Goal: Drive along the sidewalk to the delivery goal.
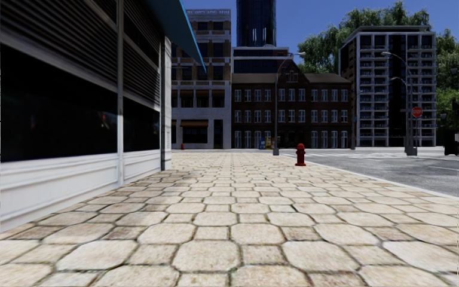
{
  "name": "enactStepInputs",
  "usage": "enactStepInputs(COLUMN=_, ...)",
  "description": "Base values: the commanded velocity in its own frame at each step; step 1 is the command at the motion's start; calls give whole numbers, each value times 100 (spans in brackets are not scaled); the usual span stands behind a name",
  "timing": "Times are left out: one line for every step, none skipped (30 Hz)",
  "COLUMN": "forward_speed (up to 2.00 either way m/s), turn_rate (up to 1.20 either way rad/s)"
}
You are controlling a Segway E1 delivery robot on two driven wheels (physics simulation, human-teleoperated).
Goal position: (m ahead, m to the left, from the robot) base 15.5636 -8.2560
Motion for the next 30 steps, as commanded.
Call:
enactStepInputs(forward_speed=200, turn_rate=0)
enactStepInputs(forward_speed=200, turn_rate=0)
enactStepInputs(forward_speed=200, turn_rate=0)
enactStepInputs(forward_speed=200, turn_rate=0)
enactStepInputs(forward_speed=200, turn_rate=0)
enactStepInputs(forward_speed=200, turn_rate=0)
enactStepInputs(forward_speed=200, turn_rate=0)
enactStepInputs(forward_speed=200, turn_rate=0)
enactStepInputs(forward_speed=200, turn_rate=0)
enactStepInputs(forward_speed=200, turn_rate=0)
enactStepInputs(forward_speed=200, turn_rate=0)
enactStepInputs(forward_speed=200, turn_rate=0)
enactStepInputs(forward_speed=200, turn_rate=0)
enactStepInputs(forward_speed=200, turn_rate=0)
enactStepInputs(forward_speed=200, turn_rate=0)
enactStepInputs(forward_speed=200, turn_rate=0)
enactStepInputs(forward_speed=200, turn_rate=0)
enactStepInputs(forward_speed=200, turn_rate=0)
enactStepInputs(forward_speed=200, turn_rate=0)
enactStepInputs(forward_speed=200, turn_rate=0)
enactStepInputs(forward_speed=200, turn_rate=0)
enactStepInputs(forward_speed=200, turn_rate=0)
enactStepInputs(forward_speed=200, turn_rate=0)
enactStepInputs(forward_speed=200, turn_rate=0)
enactStepInputs(forward_speed=200, turn_rate=0)
enactStepInputs(forward_speed=200, turn_rate=0)
enactStepInputs(forward_speed=200, turn_rate=0)
enactStepInputs(forward_speed=200, turn_rate=0)
enactStepInputs(forward_speed=200, turn_rate=0)
enactStepInputs(forward_speed=200, turn_rate=0)
